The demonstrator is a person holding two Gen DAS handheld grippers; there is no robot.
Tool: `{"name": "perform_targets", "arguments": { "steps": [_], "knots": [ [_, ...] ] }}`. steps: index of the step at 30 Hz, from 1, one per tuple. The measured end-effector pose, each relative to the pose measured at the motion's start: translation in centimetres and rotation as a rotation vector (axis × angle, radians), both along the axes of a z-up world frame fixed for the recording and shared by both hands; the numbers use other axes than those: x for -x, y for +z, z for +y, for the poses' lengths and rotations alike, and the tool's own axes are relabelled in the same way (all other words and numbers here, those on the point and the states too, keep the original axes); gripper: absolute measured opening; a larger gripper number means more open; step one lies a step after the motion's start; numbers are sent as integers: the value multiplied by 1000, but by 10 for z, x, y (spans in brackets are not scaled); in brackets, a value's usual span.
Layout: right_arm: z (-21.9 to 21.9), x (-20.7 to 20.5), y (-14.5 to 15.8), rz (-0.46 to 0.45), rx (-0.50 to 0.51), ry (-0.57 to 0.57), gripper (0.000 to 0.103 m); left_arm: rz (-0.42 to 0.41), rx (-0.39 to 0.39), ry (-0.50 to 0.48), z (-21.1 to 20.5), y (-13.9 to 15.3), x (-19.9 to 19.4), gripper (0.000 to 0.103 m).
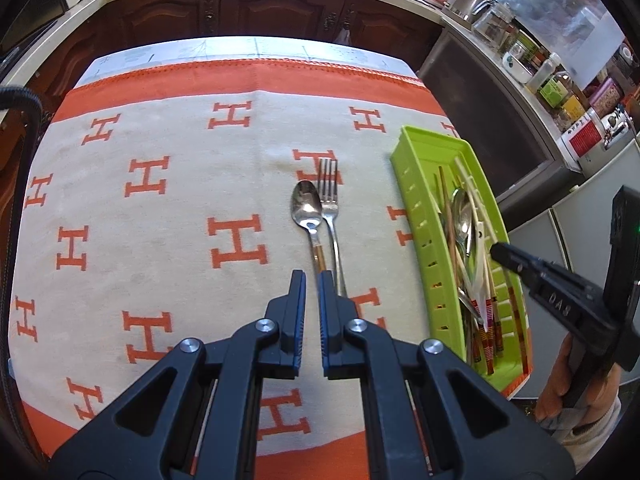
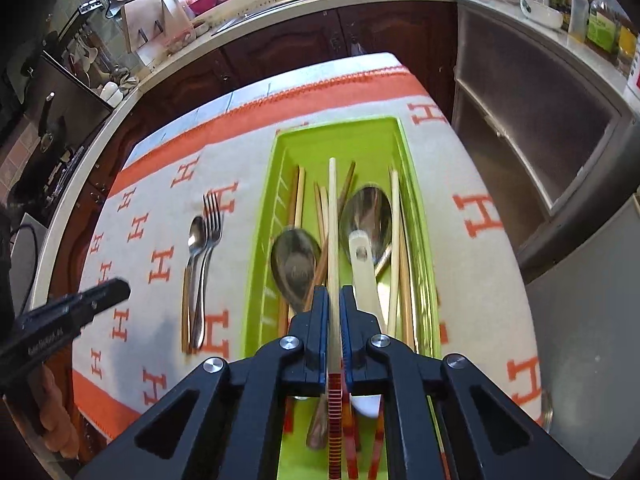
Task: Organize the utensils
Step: 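Move both tools back over the steel spoon and fork on the cloth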
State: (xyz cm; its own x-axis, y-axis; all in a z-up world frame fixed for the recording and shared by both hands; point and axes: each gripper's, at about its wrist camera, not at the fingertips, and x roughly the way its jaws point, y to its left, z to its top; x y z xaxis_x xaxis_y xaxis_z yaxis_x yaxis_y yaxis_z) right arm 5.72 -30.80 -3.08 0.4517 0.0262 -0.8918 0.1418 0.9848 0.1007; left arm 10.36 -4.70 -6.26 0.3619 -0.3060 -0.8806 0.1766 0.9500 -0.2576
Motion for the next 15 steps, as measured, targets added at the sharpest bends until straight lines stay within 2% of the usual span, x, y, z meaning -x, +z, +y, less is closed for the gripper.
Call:
{"name": "perform_targets", "arguments": {
  "steps": [2,4,6,15],
  "knots": [
    [7,-9,7,-16,29,13,8,3,0,20,7,-2,-4,4],
    [16,-14,14,-35,8,33,15,5,-2,37,14,-3,-6,4],
    [24,-17,18,-44,-8,48,17,8,-2,58,20,-5,-11,4],
    [61,-29,20,-38,-96,122,18,-1,-10,86,32,-8,-23,4]
  ]
}}
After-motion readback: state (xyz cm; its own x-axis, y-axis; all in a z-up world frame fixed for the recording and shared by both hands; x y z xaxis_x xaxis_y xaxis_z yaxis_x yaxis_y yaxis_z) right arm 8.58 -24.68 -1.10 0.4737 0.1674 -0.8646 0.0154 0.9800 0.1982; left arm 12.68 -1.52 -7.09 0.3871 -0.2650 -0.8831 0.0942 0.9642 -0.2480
